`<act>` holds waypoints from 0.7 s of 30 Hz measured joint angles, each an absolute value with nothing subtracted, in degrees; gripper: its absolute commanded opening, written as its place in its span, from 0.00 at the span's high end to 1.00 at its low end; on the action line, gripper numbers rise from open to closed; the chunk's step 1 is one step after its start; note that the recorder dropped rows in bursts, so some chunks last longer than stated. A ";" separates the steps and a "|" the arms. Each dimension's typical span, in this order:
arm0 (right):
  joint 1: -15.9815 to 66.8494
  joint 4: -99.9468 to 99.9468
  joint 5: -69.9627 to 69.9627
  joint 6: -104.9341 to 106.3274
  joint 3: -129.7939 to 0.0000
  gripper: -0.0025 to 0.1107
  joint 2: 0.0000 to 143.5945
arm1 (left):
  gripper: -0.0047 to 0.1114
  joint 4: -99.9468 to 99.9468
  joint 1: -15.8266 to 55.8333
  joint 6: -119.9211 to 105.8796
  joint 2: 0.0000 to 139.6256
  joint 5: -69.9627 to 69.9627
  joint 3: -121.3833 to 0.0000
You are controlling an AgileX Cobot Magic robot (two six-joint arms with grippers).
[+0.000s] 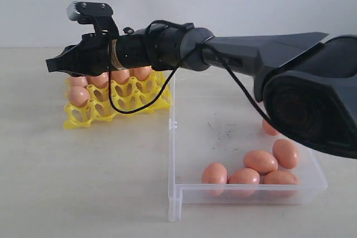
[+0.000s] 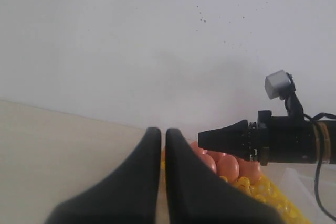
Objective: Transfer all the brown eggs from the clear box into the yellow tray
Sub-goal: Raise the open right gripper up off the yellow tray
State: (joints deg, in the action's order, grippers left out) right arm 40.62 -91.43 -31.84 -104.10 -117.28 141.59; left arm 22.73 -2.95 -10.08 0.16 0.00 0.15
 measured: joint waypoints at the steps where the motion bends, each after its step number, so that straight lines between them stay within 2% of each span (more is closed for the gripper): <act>1: 40.62 -93.85 -33.37 -105.99 -117.28 0.98 140.79 | 0.93 22.73 -2.95 -10.08 0.16 0.00 0.15; 8: 39.77 -98.95 -45.83 -110.89 -117.15 0.98 136.87 | 0.93 22.73 -2.95 -10.08 0.16 0.00 0.15; 17: 34.71 -99.66 -66.44 -118.45 -117.02 0.98 136.04 | 0.93 22.73 -2.95 -10.08 0.16 0.00 0.15; 21: 35.00 -99.73 -68.94 -119.60 -115.08 0.98 136.04 | 0.93 22.73 -2.95 -10.08 0.16 0.00 0.15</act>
State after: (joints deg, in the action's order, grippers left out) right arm 35.00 -99.73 -68.94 -119.60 -115.08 136.04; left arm 22.73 -2.95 -10.08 0.16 0.00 0.15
